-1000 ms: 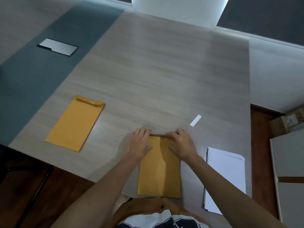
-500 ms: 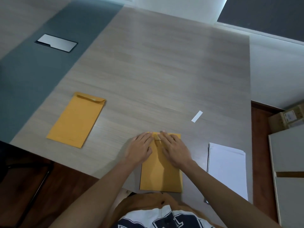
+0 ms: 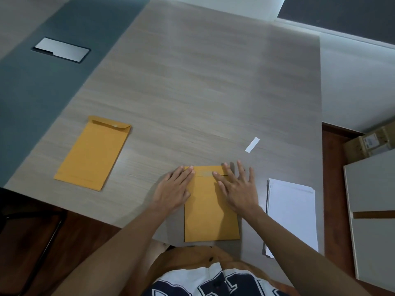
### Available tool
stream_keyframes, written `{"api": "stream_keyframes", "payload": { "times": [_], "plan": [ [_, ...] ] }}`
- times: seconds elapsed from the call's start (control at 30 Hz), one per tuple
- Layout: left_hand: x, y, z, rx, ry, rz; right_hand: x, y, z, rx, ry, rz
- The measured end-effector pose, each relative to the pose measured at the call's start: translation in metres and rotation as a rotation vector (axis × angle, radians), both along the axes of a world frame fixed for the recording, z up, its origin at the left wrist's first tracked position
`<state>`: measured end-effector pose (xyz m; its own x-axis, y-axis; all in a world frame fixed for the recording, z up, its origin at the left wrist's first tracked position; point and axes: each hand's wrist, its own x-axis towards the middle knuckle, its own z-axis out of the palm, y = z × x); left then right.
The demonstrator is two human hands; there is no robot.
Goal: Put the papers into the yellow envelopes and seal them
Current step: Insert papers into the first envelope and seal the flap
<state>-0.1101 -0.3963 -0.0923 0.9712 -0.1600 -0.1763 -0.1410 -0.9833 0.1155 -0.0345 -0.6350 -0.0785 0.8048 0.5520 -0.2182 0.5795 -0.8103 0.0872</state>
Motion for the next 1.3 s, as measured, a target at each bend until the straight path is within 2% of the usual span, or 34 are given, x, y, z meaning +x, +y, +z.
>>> {"api": "stream_keyframes", "payload": {
  "times": [0.27, 0.6, 0.77, 0.83, 1.17, 1.3],
  "plan": [
    [0.000, 0.000, 0.004, 0.032, 0.035, -0.011, -0.001, -0.015, 0.003, 0.015, -0.031, -0.107],
    [0.018, -0.050, 0.027, 0.093, -0.005, 0.160, 0.004, -0.013, 0.001, 0.043, -0.059, -0.014],
    [0.023, -0.074, 0.022, 0.022, 0.068, 0.061, 0.006, -0.014, 0.002, 0.067, -0.076, -0.016],
    [0.019, -0.073, 0.014, 0.017, 0.119, 0.066, 0.007, -0.015, 0.004, 0.079, -0.081, -0.016],
    [0.008, -0.036, 0.003, 0.059, 0.111, 0.171, 0.007, -0.019, 0.000, 0.066, -0.088, -0.042],
    [0.001, -0.031, -0.002, 0.012, 0.042, 0.200, 0.007, -0.019, 0.001, 0.055, -0.087, -0.050]
  ]
}}
